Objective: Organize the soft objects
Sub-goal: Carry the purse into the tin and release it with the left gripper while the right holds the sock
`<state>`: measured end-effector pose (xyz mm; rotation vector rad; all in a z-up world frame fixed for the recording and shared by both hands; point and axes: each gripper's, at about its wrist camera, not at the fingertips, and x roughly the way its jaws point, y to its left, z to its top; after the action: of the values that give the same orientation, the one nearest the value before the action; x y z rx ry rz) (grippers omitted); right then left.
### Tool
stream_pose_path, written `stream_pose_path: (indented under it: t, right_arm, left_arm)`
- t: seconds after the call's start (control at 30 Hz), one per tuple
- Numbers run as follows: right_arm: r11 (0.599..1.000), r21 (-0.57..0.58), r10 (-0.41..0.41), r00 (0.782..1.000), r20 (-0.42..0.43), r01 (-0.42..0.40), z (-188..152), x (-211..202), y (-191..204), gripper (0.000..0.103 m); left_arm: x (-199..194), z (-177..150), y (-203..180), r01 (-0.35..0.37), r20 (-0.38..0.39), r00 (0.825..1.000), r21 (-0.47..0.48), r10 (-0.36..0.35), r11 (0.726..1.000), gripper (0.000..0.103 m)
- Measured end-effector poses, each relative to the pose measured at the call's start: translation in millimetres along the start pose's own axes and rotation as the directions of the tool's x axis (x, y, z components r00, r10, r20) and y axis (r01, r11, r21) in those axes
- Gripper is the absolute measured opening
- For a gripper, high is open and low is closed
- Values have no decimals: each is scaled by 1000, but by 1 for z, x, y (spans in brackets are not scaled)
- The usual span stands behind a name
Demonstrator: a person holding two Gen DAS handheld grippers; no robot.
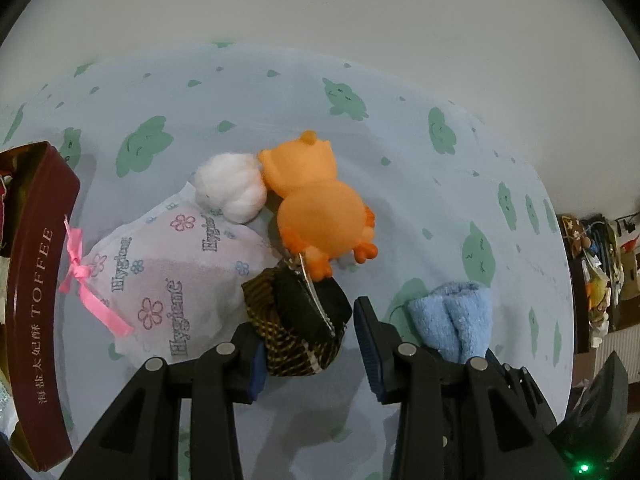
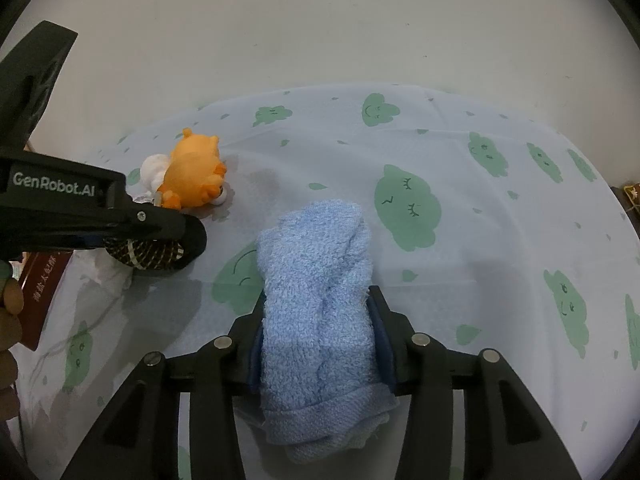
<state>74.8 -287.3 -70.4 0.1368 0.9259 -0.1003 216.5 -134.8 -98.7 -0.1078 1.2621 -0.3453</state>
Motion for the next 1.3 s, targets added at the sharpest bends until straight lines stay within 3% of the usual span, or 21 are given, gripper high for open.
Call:
stream_pose_path:
  t: [0.07,0.27,0.87,1.17,1.3]
  right_arm:
    - [1000,0,1,1000,0,-1,0,0,0,45]
    - [1000,0,1,1000,1,-1,-1,0,0,45]
    - [1000,-12,-5,1000,0,5,0,3,3,47]
    - [1000,-13,-4,1000,0,4,1,3,4,47]
    - [1000,-15,-6,1000,0,6,1,3,5,47]
  left_arm:
    - [-3,0,-2,-8,13,1000,10,8,1000,24]
    - [-9,0,-9,-8,40,999,52,6,999,21]
    - [-57,-22,-14,-19,102,995,152,3,988,20]
    - [-98,-29,17,-46,148,989,117,28,992,20]
    - [-119,-28,41,-100,186,979,93,81,991,20]
